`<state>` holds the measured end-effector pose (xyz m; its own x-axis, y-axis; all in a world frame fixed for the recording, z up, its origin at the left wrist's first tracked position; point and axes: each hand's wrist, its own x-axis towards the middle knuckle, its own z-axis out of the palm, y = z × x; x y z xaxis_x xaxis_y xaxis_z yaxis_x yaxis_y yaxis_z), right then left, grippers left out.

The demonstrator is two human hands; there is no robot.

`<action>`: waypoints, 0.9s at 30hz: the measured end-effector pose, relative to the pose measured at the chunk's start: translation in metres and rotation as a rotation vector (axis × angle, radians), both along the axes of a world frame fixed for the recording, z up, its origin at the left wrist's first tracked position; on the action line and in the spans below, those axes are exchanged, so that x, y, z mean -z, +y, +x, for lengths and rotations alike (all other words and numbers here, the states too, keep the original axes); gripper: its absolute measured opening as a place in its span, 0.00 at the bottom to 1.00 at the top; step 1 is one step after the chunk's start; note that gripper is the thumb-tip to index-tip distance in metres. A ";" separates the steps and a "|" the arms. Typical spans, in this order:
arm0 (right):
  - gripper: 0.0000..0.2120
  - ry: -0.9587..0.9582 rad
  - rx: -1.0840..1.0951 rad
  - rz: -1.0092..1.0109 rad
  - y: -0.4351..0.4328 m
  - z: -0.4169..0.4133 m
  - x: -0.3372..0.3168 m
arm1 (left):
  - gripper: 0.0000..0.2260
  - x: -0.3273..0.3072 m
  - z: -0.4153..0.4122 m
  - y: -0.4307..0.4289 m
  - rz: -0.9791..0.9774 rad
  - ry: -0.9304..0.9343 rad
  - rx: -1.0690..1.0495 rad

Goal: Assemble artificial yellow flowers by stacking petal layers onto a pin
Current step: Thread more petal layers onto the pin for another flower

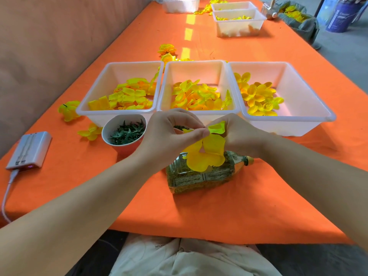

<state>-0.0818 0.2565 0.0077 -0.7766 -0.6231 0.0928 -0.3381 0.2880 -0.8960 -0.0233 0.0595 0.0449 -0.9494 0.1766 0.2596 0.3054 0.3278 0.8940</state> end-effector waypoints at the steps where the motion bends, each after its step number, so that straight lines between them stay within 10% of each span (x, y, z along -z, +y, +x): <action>1: 0.20 -0.001 -0.004 -0.014 0.000 0.001 -0.001 | 0.03 0.002 0.001 0.001 0.011 0.000 -0.027; 9: 0.06 -0.220 -0.139 -0.044 0.014 0.006 -0.015 | 0.04 0.000 0.002 0.001 -0.051 -0.061 -0.041; 27: 0.21 -0.485 0.002 -0.082 0.012 0.004 -0.021 | 0.03 -0.008 0.002 0.005 -0.381 -0.038 -0.062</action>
<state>-0.0774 0.2681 0.0284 -0.7439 -0.6271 -0.2311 0.1241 0.2102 -0.9697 -0.0211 0.0641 0.0532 -0.9690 0.1956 0.1508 0.2436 0.6555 0.7148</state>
